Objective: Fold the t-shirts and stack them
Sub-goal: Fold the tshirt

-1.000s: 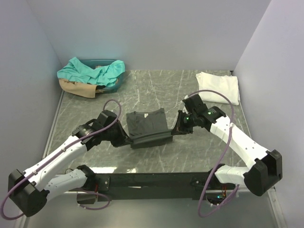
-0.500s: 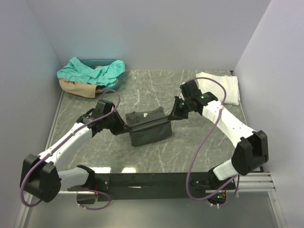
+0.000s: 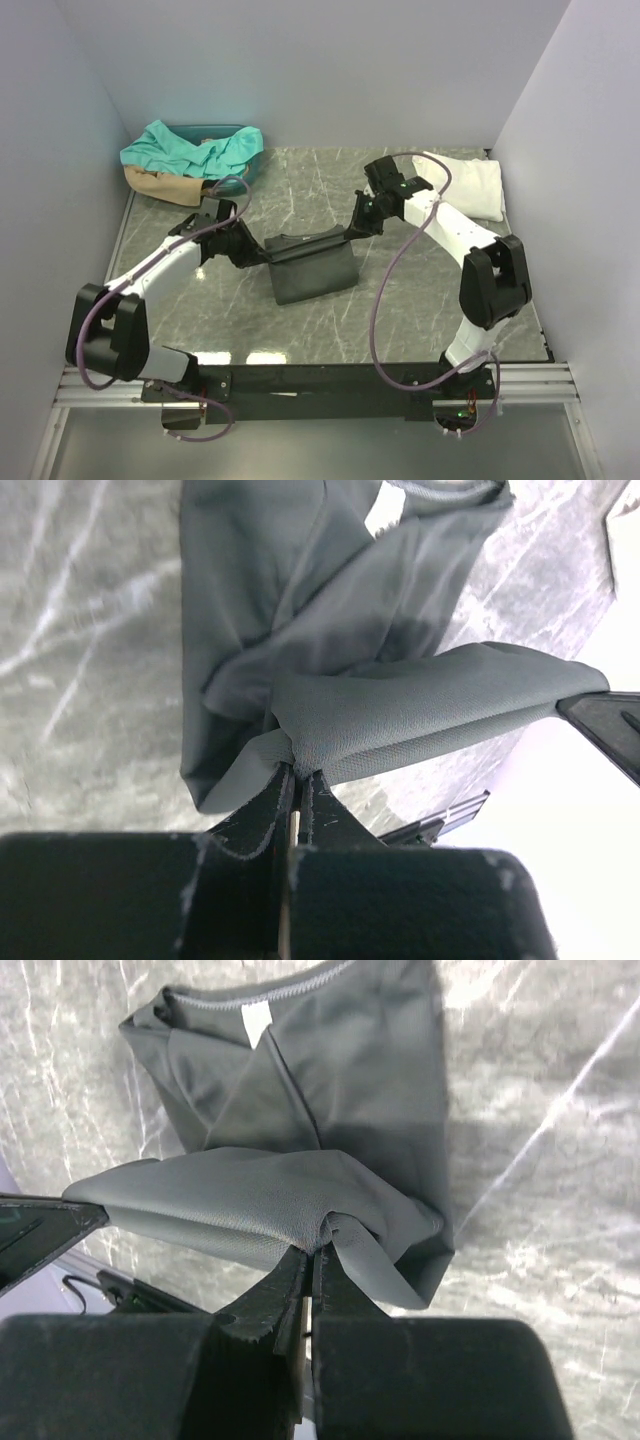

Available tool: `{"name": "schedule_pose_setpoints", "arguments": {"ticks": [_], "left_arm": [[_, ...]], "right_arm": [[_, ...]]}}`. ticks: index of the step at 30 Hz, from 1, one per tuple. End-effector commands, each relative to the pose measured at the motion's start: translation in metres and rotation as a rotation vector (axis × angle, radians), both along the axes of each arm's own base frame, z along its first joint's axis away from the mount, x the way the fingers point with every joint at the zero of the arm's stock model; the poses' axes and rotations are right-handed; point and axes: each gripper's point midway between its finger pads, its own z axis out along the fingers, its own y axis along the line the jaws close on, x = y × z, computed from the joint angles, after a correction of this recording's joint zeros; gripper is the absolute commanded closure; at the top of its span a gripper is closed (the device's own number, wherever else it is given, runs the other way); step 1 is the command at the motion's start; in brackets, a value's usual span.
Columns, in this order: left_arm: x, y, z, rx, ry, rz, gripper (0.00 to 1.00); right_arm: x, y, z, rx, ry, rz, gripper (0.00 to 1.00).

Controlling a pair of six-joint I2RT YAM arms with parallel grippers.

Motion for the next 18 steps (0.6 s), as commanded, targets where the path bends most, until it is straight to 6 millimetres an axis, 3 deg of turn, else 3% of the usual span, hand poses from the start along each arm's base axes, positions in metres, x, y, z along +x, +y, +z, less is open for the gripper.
{"name": "schedule_pose_setpoints", "arguments": {"ticks": [1, 6, 10, 12, 13, 14, 16, 18], "left_arm": [[0.012, 0.019, -0.013, 0.071, 0.002, 0.005, 1.00], [0.028, 0.020, -0.027, 0.062, 0.018, 0.001, 1.00], [0.054, 0.027, -0.029, 0.091, 0.000, 0.007, 0.97], [0.065, 0.031, -0.033, 0.095, -0.001, 0.017, 0.86], [0.076, 0.031, -0.027, 0.100, -0.032, 0.013, 0.66], [0.082, 0.032, -0.025, 0.106, -0.040, 0.013, 0.59], [0.097, 0.036, -0.018, 0.142, -0.057, 0.006, 0.42], [0.104, 0.039, -0.009, 0.166, -0.074, 0.008, 0.31]], "right_arm": [[0.041, -0.023, 0.011, -0.069, -0.110, -0.060, 1.00], [0.056, -0.020, -0.003, -0.084, -0.090, -0.055, 1.00], [0.075, -0.017, -0.005, -0.078, -0.107, -0.056, 1.00], [0.082, -0.018, -0.014, -0.089, -0.087, -0.053, 1.00], [0.090, -0.018, -0.007, -0.079, -0.104, -0.059, 0.96], [0.094, -0.017, -0.010, -0.077, -0.099, -0.059, 0.77], [0.105, -0.015, 0.005, -0.047, -0.136, -0.052, 0.55], [0.111, -0.016, 0.021, -0.034, -0.179, -0.040, 0.13]]}}
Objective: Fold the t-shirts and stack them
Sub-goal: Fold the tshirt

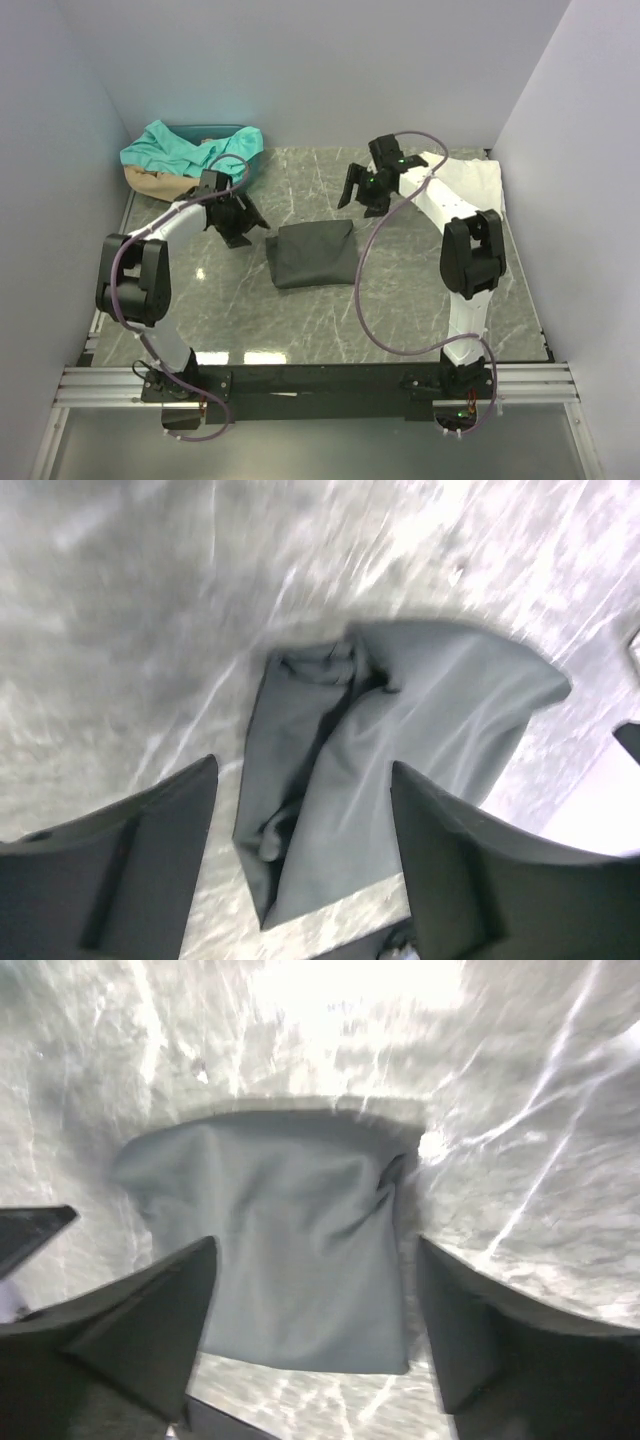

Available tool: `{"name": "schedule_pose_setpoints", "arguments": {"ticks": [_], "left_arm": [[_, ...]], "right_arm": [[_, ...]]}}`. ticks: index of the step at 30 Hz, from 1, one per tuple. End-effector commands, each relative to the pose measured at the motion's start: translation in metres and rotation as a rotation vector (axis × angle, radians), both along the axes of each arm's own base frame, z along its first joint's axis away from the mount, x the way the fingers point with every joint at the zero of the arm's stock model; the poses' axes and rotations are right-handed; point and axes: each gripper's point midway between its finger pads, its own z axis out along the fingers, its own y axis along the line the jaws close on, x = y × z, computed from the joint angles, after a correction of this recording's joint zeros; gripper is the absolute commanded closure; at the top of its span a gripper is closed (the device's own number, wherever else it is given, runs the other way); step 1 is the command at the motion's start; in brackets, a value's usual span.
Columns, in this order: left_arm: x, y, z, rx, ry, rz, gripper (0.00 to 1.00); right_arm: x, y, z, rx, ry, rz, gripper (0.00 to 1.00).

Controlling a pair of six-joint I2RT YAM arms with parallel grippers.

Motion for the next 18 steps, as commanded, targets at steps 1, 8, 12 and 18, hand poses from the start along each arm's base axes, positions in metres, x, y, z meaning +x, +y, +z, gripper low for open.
{"name": "schedule_pose_setpoints", "arguments": {"ticks": [1, 8, 12, 18], "left_arm": [[0.023, 0.010, 0.029, 0.077, -0.095, -0.016, 0.23], [-0.009, 0.014, 0.017, 0.072, -0.096, -0.019, 0.23], [-0.030, 0.000, 0.007, 0.036, -0.089, -0.062, 0.23], [-0.027, -0.024, 0.008, 0.017, -0.105, -0.096, 0.25]], "right_arm": [[0.025, -0.007, 0.051, 0.021, -0.152, 0.019, 0.11], [-0.003, -0.035, 0.064, 0.075, -0.212, 0.039, 0.09], [-0.025, -0.039, 0.037, 0.091, -0.169, 0.069, 0.11], [-0.045, -0.035, 0.005, 0.148, -0.106, 0.078, 0.13]]}}
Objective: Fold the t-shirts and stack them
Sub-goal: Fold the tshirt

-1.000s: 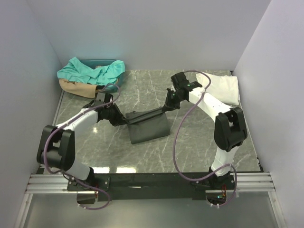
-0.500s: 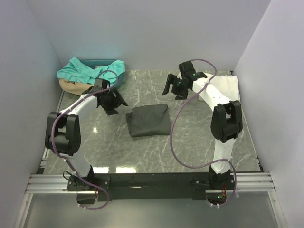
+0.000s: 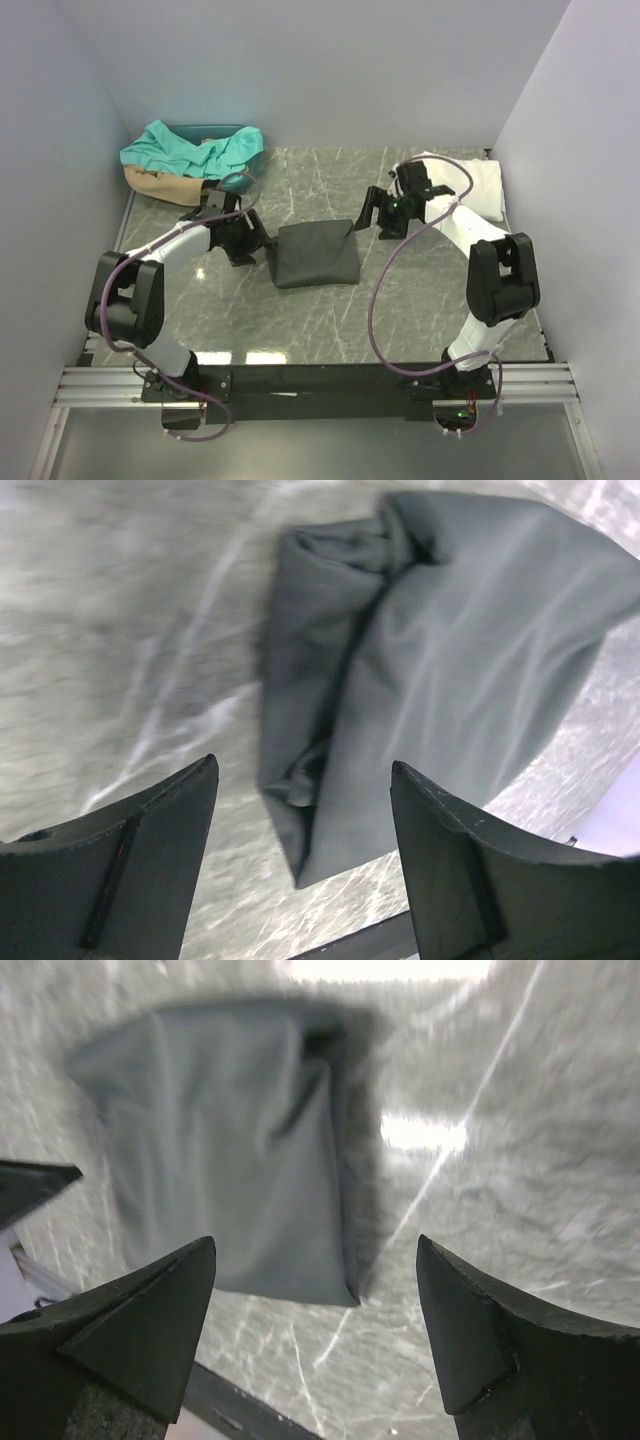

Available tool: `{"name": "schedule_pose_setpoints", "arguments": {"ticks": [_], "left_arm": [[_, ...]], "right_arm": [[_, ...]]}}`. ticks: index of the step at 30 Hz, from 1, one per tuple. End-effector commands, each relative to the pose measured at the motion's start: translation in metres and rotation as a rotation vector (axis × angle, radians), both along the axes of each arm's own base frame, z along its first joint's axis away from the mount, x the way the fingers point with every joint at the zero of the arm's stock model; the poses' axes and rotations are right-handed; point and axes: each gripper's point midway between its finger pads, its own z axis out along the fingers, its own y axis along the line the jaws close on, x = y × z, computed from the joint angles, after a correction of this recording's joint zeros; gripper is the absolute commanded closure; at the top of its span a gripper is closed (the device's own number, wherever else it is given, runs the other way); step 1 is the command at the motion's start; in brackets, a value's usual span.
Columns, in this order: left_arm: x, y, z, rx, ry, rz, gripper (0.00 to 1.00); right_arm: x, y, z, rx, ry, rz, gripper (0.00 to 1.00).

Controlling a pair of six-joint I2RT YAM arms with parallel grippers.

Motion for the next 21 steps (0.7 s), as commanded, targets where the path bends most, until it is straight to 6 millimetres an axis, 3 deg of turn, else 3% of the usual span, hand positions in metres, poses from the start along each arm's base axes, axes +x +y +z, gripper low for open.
{"name": "schedule_pose_setpoints", "arguments": {"ticks": [1, 11, 20, 21], "left_arm": [[0.019, -0.019, 0.019, -0.041, -0.089, -0.025, 0.25], [0.053, -0.041, 0.004, -0.013, -0.090, -0.066, 0.29], [0.055, -0.054, -0.015, -0.003, -0.045, -0.103, 0.42], [0.054, -0.054, -0.016, -0.007, -0.042, -0.104, 0.47]], "right_arm": [[0.004, 0.009, 0.005, 0.066, -0.051, 0.033, 0.13], [0.000, 0.010, 0.000, 0.075, -0.046, 0.048, 0.14], [-0.005, 0.012, -0.006, 0.086, -0.029, 0.044, 0.14], [-0.006, 0.011, -0.006, 0.085, -0.025, 0.044, 0.14]]}}
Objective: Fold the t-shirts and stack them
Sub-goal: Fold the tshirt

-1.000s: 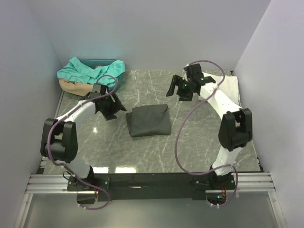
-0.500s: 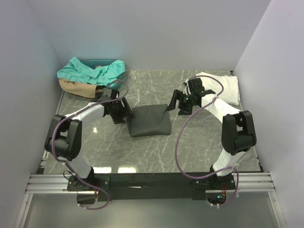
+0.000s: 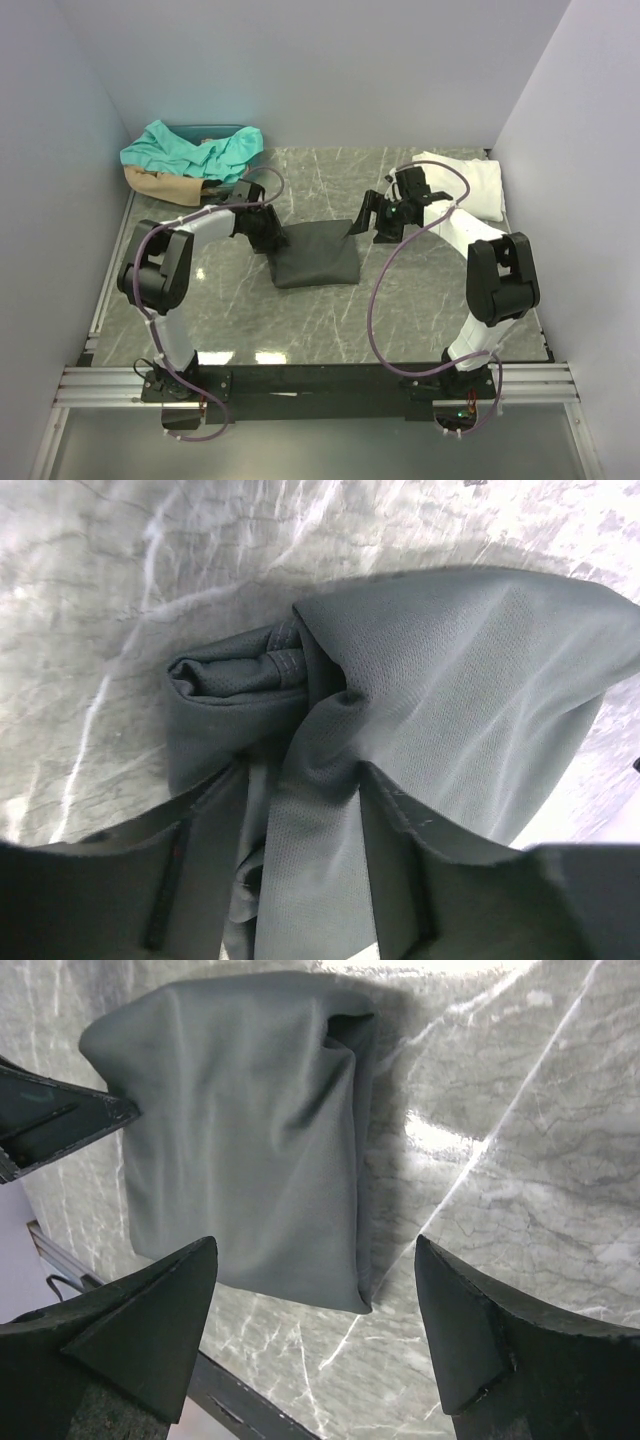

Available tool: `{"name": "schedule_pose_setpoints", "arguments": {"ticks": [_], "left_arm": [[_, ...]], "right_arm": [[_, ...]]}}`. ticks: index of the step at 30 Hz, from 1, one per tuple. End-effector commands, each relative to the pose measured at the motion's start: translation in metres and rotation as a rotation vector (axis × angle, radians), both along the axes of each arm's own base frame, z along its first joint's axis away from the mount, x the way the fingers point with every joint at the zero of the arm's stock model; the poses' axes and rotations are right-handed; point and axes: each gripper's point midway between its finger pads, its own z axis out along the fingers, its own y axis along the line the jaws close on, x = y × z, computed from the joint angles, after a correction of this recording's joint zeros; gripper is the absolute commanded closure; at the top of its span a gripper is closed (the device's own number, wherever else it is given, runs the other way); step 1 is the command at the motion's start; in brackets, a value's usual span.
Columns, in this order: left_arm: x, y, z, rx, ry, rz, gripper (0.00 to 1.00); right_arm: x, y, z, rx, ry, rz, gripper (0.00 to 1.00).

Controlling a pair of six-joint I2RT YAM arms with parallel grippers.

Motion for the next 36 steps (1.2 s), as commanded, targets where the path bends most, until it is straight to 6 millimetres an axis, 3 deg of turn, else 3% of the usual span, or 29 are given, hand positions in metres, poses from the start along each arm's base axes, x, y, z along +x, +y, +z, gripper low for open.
{"name": "schedule_pose_setpoints", "arguments": {"ticks": [1, 6, 8, 10, 11, 18, 19, 22, 28, 36], "left_arm": [[0.011, -0.009, 0.008, -0.016, -0.041, -0.020, 0.49], [0.009, -0.013, 0.002, -0.020, -0.031, -0.029, 0.62], [0.010, -0.014, 0.001, -0.019, -0.033, -0.031, 0.75], [0.009, -0.014, -0.001, -0.010, -0.023, -0.029, 0.95], [0.008, -0.013, -0.001, -0.003, -0.020, -0.023, 1.00], [-0.001, 0.000, 0.027, 0.005, -0.091, 0.042, 1.00], [-0.001, 0.001, 0.040, -0.006, -0.124, 0.051, 1.00], [-0.008, 0.008, 0.053, -0.005, -0.158, 0.087, 1.00], [-0.032, 0.016, 0.047, -0.014, -0.128, 0.117, 1.00], [-0.056, 0.029, 0.017, 0.042, -0.060, 0.143, 1.00]], "right_arm": [[0.003, 0.001, 0.007, 0.016, -0.034, 0.006, 0.14], [0.000, -0.001, 0.003, 0.009, -0.025, 0.007, 0.15], [0.000, 0.000, 0.001, 0.007, -0.023, 0.010, 0.15], [-0.001, -0.001, 0.000, 0.008, -0.020, 0.009, 0.15], [-0.002, -0.001, 0.000, 0.007, -0.018, 0.011, 0.15], [-0.005, -0.001, -0.008, 0.004, -0.002, 0.010, 0.15], [-0.006, -0.002, -0.009, 0.005, -0.001, 0.010, 0.15], [-0.007, -0.002, -0.013, 0.005, 0.007, 0.010, 0.15], [-0.009, -0.002, -0.017, 0.005, 0.019, 0.014, 0.15], [-0.002, 0.008, -0.015, 0.038, 0.013, 0.041, 0.15]]}}
